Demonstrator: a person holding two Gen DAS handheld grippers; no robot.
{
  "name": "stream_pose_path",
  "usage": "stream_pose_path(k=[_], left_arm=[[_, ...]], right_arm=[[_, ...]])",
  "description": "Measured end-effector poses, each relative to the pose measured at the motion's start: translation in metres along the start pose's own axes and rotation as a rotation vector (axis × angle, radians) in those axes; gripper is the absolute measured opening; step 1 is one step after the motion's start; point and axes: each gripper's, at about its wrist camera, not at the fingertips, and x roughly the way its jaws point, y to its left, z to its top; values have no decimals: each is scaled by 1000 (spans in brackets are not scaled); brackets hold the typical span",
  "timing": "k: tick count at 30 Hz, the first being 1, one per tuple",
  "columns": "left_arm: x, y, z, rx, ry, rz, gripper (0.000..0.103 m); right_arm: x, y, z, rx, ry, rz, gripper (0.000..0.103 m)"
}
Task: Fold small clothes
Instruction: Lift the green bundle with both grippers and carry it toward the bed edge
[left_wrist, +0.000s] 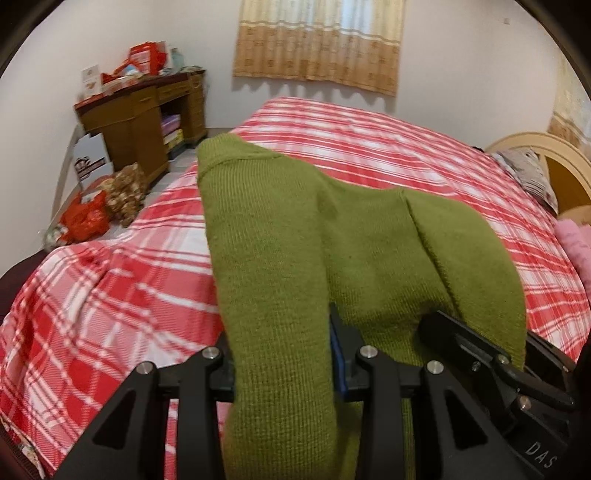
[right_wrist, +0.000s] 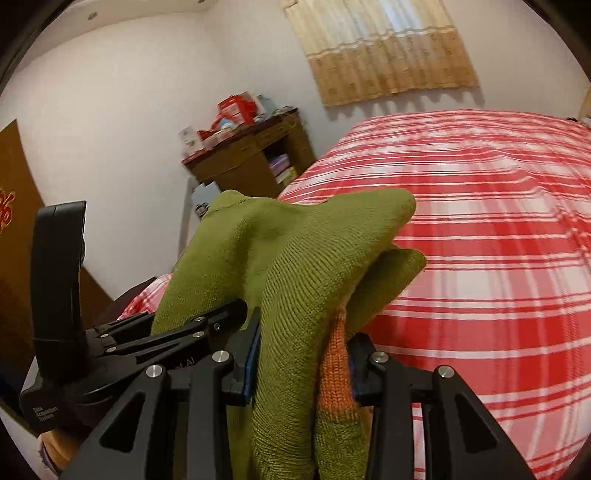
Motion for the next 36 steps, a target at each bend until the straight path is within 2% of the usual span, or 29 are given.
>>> stream_pose_path(k=[9, 14, 18, 24, 27, 31, 32, 33, 34, 36], left_arm=[[0, 69, 5, -82, -12, 107, 37], [12, 105, 12, -125, -22, 172, 37], [31, 127, 17, -125, -21, 206, 37], [76, 144, 25, -126, 49, 221, 37], [76, 146, 21, -134, 39, 222, 43], [75, 152, 17, -143, 21, 231, 59], [74, 155, 17, -149, 18, 241, 66], [74, 157, 17, -155, 18, 252, 71], [72, 159, 17, -165, 16, 277, 78], [72, 161, 18, -168, 18, 288, 80]], right_arm=[[57, 57, 7, -60, 32, 133, 37], [103, 84, 10, -87, 30, 194, 37], [138, 99, 12, -127, 22, 190, 37], [187, 92, 15, -105, 50, 136, 37], [197, 79, 11, -86, 61, 125, 37], [204, 67, 13, -36, 92, 141, 39], [206, 64, 13, -24, 101, 142, 44], [208, 61, 15, -15, 116, 146, 53], [209, 57, 15, 3, 129, 143, 57], [205, 49, 18, 36, 146, 165, 59]])
